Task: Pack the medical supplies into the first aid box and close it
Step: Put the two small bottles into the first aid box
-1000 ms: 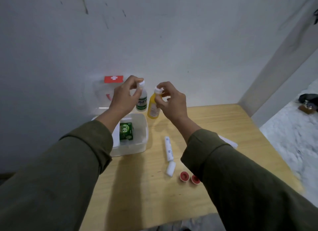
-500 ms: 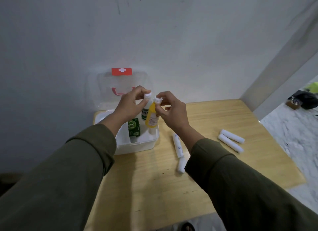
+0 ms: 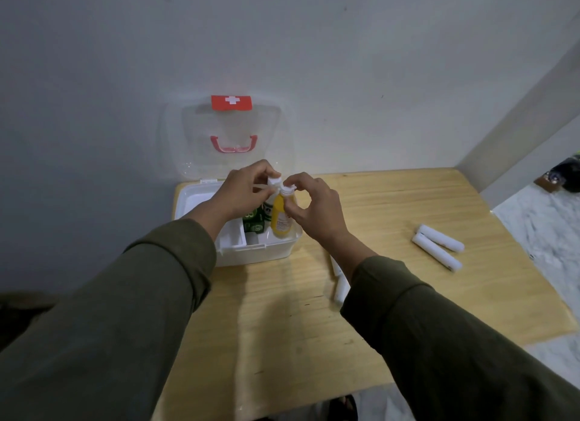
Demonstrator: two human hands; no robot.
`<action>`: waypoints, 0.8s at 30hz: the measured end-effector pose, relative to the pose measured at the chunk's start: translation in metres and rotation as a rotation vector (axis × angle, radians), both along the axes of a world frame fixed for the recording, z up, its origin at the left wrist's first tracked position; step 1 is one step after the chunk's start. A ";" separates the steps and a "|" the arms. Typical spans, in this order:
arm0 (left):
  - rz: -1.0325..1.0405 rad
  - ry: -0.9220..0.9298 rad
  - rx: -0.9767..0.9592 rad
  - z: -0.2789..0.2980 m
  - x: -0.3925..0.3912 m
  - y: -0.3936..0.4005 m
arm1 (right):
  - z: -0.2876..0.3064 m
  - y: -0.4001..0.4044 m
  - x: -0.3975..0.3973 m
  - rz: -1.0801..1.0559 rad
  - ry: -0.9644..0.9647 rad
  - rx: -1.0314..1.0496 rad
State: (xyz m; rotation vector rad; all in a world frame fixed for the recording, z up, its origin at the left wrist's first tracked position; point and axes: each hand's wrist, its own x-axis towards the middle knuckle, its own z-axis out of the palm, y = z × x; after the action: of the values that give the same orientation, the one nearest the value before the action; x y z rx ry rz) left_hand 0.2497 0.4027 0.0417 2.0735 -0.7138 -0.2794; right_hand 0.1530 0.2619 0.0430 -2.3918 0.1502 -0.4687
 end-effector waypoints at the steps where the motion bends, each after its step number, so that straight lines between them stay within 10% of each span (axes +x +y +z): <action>1: -0.002 -0.003 0.006 -0.002 0.000 0.000 | -0.003 0.000 0.000 -0.004 0.004 -0.005; 24: 0.044 -0.016 0.017 -0.008 -0.004 0.001 | -0.022 0.003 -0.006 0.052 0.048 -0.074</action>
State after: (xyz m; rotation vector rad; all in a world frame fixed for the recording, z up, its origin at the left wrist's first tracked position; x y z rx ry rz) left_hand 0.2458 0.4035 0.0334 2.1075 -0.6770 -0.2450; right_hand 0.1472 0.2646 0.0206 -2.4743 0.0927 -0.3991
